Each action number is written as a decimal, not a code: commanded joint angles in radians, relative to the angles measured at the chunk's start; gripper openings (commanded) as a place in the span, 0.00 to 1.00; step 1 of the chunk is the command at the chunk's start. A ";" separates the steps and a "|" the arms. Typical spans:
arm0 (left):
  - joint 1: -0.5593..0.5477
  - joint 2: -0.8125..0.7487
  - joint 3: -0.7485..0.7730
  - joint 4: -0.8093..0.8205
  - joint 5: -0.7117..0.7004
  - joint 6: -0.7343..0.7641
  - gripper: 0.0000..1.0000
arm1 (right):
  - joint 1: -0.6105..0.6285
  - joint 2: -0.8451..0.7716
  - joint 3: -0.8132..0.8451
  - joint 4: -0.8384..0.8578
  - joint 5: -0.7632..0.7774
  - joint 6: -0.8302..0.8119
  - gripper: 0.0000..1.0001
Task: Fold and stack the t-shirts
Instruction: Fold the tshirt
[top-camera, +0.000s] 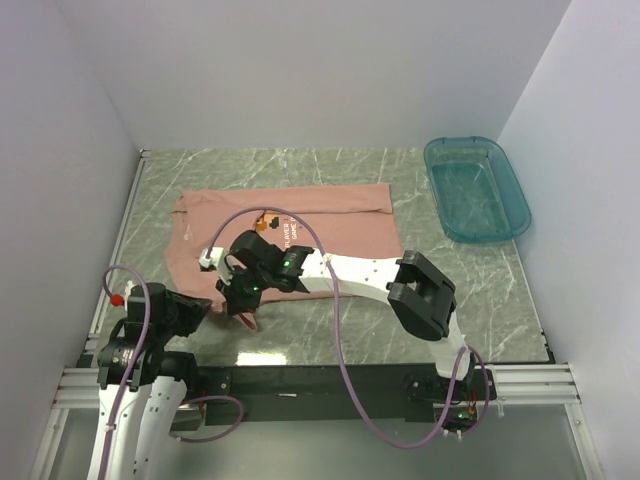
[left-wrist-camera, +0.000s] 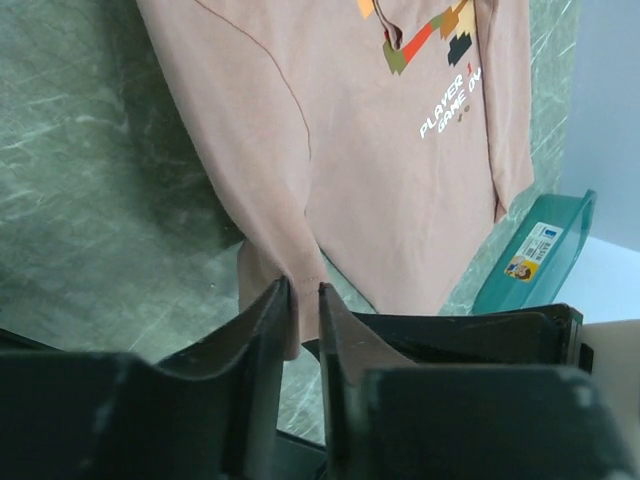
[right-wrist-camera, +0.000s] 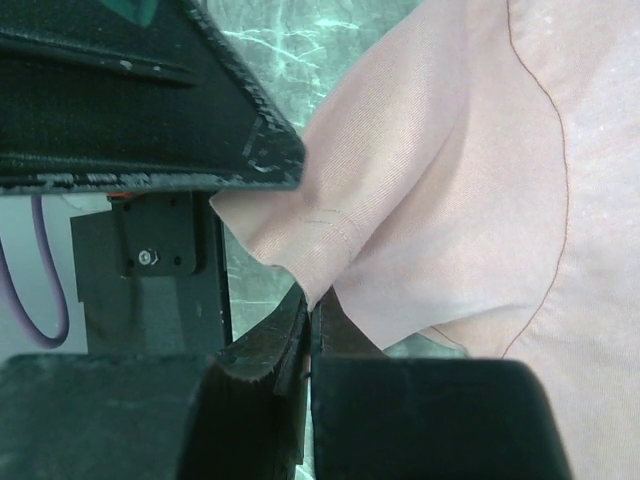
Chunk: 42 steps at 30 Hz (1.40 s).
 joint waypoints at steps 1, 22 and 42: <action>-0.001 -0.012 0.035 0.017 -0.017 -0.006 0.18 | -0.015 -0.022 0.053 0.012 -0.035 0.022 0.00; -0.001 -0.026 0.058 0.038 -0.067 -0.014 0.00 | -0.040 -0.027 0.102 -0.060 -0.080 -0.039 0.42; -0.001 0.026 0.094 0.167 -0.081 0.012 0.00 | -0.585 -0.631 -0.564 -0.536 -0.010 -1.014 0.56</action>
